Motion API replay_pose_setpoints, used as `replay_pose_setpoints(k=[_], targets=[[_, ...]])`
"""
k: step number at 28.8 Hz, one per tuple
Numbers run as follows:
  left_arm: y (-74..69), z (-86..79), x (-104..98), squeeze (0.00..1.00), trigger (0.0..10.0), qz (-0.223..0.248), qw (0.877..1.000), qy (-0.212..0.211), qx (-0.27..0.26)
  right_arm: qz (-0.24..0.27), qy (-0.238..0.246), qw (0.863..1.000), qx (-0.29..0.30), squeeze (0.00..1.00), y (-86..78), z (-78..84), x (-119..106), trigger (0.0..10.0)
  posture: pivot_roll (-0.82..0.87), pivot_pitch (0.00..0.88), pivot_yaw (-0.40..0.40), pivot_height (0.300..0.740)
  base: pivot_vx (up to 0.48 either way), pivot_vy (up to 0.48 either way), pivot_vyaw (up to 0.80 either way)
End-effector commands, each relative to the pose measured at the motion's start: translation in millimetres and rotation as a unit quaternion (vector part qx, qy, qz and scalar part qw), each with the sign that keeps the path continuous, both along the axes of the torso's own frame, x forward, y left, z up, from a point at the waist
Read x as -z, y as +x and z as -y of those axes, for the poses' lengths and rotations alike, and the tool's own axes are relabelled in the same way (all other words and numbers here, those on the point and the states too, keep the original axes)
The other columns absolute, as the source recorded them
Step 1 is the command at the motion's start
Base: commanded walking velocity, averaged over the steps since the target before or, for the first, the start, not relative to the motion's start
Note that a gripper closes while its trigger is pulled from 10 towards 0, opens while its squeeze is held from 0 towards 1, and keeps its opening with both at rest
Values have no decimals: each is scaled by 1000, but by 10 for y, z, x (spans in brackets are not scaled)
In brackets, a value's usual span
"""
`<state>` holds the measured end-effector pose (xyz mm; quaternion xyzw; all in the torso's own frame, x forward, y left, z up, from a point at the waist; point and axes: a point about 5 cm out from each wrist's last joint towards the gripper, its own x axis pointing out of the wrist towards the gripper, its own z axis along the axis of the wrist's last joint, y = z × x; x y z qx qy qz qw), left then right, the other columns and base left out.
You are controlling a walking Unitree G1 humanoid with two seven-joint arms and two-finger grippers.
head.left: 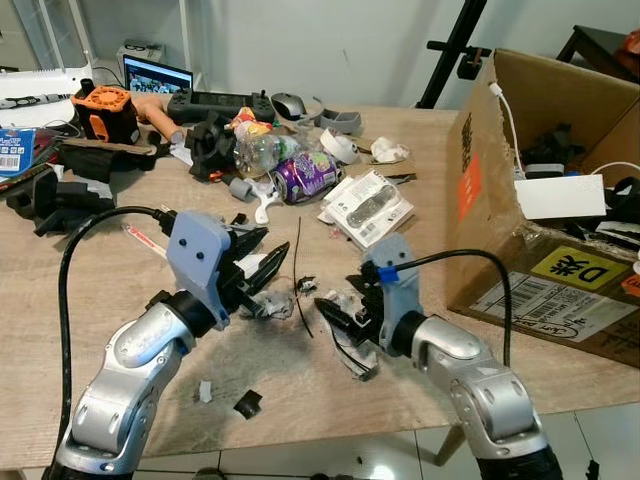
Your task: Picking trash to rubbish bin
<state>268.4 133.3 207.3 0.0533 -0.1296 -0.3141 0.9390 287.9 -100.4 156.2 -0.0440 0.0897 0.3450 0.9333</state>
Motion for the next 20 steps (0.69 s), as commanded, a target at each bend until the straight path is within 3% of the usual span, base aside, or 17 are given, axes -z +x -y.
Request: replay_pose_setpoints(k=[1, 3, 4, 6, 10, 13, 14, 16, 17, 18, 19, 20], targets=[[-7, 19, 26, 0, 10000, -1, 1000, 2, 4, 2, -5, 1000, -5, 1000, 12, -26, 48, 10000, 27, 206, -93, 740, 0, 0, 0], [6, 15, 26, 0, 10000, 0, 1000, 3, 3, 0, -8, 1000, -12, 1000, 21, -59, 90, 10000, 28, 226, -94, 740, 0, 0, 0], [4, 17, 23, 0, 10000, 1, 1000, 2, 3, -8, -19, 1000, -21, 0, 9, -90, 152, 10000, 28, 214, -90, 740, 0, 0, 0], [4, 17, 23, 0, 10000, 1, 1000, 2, 3, -8, -19, 1000, -21, 0, 9, -90, 152, 10000, 28, 214, -90, 740, 0, 0, 0], [-1, 31, 25, 0, 10000, 0, 1000, 6, 6, -49, -54, 997, -40, 0, -40, -151, 369, 10000, 34, 203, -81, 740, 0, 0, 0], [25, 22, 30, 0, 10000, 0, 1000, 15, 9, -76, -48, 995, -45, 0, -45, -174, 470, 10000, 38, 232, -81, 740, 0, 0, 0], [27, 26, 18, 0, 10000, 2, 1000, 13, 8, -77, -47, 995, -46, 0, -49, -170, 474, 5490, 36, 228, -82, 740, 0, 0, 0], [27, 26, 18, 0, 10000, 2, 1000, 13, 8, -77, -47, 995, -46, 0, -49, -170, 474, 5490, 36, 228, -82, 740, 0, 0, 0], [24, 33, 7, 0, 10000, 3, 1000, 9, 8, -78, -42, 995, -46, 0, -56, -166, 472, 3529, 34, 209, -84, 740, 0, 0, 0], [24, 33, 7, 0, 10000, 3, 1000, 9, 8, -78, -42, 995, -46, 0, -56, -166, 472, 3529, 34, 209, -84, 740, 0, 0, 0], [41, 52, 14, 0, 10000, 4, 1000, 9, 6, -77, -35, 995, -45, 0, -40, -151, 454, 0, 37, 225, -88, 740, 0, 0, 0], [41, 52, 14, 0, 10000, 4, 1000, 9, 6, -77, -35, 995, -45, 0, -40, -151, 454, 0, 37, 225, -88, 740, 0, 0, 0]])
